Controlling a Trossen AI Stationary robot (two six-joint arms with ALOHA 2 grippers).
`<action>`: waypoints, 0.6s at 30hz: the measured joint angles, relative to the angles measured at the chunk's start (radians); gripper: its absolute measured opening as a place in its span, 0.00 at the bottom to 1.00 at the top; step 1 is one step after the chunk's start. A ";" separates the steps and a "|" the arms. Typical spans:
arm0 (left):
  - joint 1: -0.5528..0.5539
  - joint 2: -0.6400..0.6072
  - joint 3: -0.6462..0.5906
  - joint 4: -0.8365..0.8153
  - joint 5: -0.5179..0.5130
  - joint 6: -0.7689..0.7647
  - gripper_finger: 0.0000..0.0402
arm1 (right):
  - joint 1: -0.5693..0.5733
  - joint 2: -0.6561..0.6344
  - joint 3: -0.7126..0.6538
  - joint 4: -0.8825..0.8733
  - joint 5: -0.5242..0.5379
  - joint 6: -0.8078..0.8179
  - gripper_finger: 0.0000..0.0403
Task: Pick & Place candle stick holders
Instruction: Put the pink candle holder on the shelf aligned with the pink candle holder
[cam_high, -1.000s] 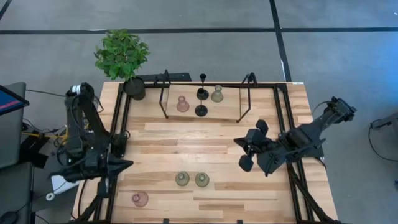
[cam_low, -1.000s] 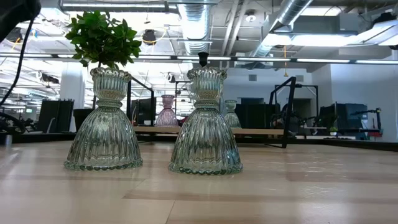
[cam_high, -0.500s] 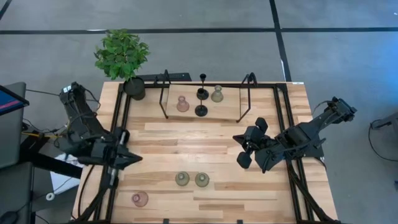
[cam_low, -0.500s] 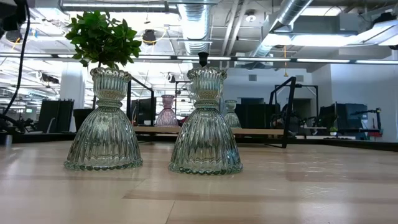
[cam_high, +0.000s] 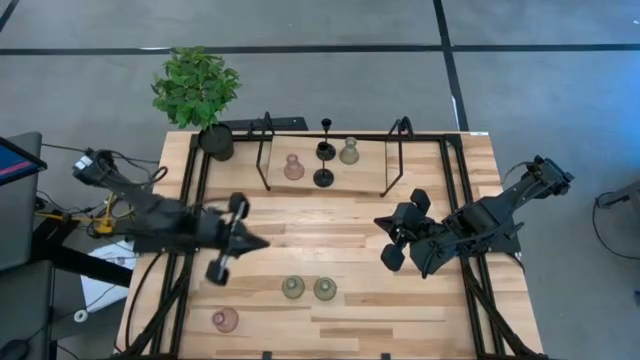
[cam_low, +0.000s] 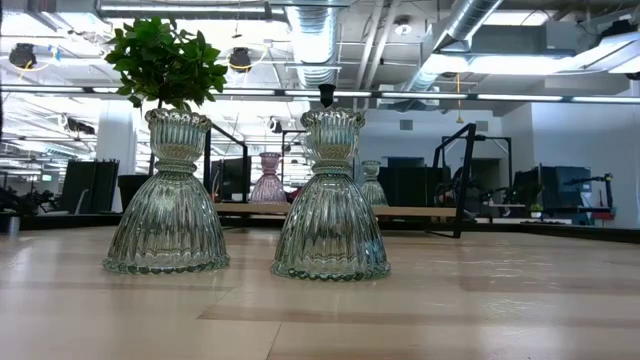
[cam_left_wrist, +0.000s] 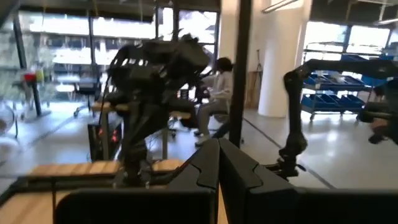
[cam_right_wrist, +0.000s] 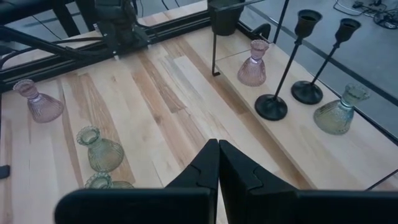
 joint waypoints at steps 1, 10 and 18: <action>0.038 0.002 0.000 -0.016 0.041 -0.027 0.00 | 0.001 0.000 0.000 0.001 0.000 0.000 0.00; 0.281 0.058 0.000 -0.138 0.358 -0.243 0.00 | 0.003 0.000 0.000 0.005 -0.004 0.000 0.00; 0.302 0.059 0.054 -0.478 0.376 -0.382 0.00 | 0.003 0.000 0.000 0.004 -0.029 0.000 0.00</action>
